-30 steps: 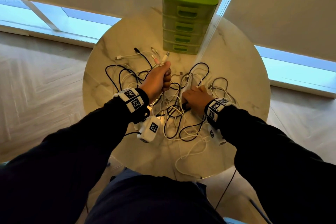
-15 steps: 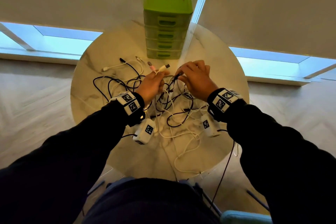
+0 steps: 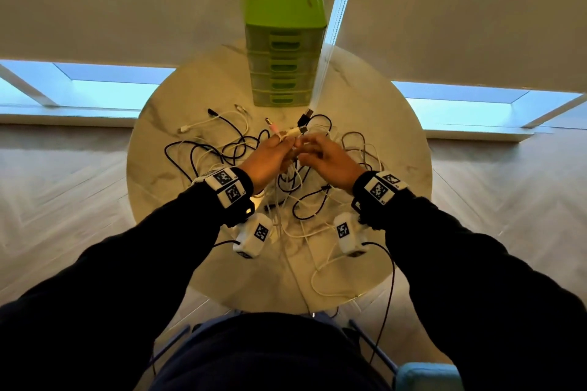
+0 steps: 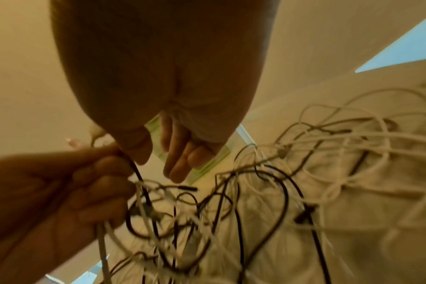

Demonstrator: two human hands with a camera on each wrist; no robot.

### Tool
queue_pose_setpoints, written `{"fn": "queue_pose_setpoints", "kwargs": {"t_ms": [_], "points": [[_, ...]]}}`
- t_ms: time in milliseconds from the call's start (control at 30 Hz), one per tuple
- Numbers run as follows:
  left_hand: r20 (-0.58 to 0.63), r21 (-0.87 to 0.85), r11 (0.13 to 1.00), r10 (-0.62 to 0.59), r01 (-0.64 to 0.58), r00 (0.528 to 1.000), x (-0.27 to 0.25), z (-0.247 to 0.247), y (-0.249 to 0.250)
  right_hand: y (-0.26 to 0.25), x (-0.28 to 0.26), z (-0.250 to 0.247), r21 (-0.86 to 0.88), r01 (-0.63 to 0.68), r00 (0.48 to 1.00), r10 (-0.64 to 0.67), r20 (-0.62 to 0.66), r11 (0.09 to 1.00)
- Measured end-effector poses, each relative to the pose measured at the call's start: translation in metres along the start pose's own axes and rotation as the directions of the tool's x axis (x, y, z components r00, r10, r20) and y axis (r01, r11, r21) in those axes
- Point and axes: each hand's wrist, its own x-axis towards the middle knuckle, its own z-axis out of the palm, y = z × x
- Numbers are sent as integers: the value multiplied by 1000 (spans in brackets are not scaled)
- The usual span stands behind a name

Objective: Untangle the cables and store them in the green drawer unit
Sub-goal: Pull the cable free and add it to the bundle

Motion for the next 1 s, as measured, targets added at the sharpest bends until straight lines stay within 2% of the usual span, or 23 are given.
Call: {"fn": "queue_pose_setpoints", "kwargs": {"t_ms": [33,100,200,267,400,467,600,700,767,833,900,1000], "points": [[-4,-4,1000,7,-7,1000,-1,1,1,2,-1,6,-2,-2,997,3,80,1000],[-10,6,1000,20,-20,1000,-4,0,3,5,-3,17,-34,16,992,-12,127,999],[3,52,996,66,-66,998,-9,0,8,8,-1,23,-117,62,998,-61,20,991],[-48,56,994,101,-99,994,-9,-1,10,9,-1,20,-181,93,992,-106,-66,979],[-194,-115,988,80,-103,978,-5,-8,10,5,-4,12,-91,70,957,-92,-274,993],[-199,-184,979,47,-84,979,-7,-9,12,3,-5,7,-100,70,949,-97,-299,993],[-149,-150,985,58,-81,987,-10,-3,17,-5,-15,10,-322,133,959,-204,-198,937],[-94,44,991,132,-128,987,-15,1,22,-14,-21,15,-403,179,966,-238,-102,898],[-89,136,980,160,-147,983,-17,2,25,-18,-24,16,-363,178,972,-221,-80,915],[-97,148,977,169,-153,981,-18,-1,25,-19,-25,16,-207,159,977,-184,-106,965],[-102,215,963,188,-163,977,-20,-4,23,-18,-24,20,-123,171,976,-185,-111,977],[-114,246,952,217,-184,969,-21,-9,15,-15,-20,21,-209,163,983,-177,-53,964]]}}
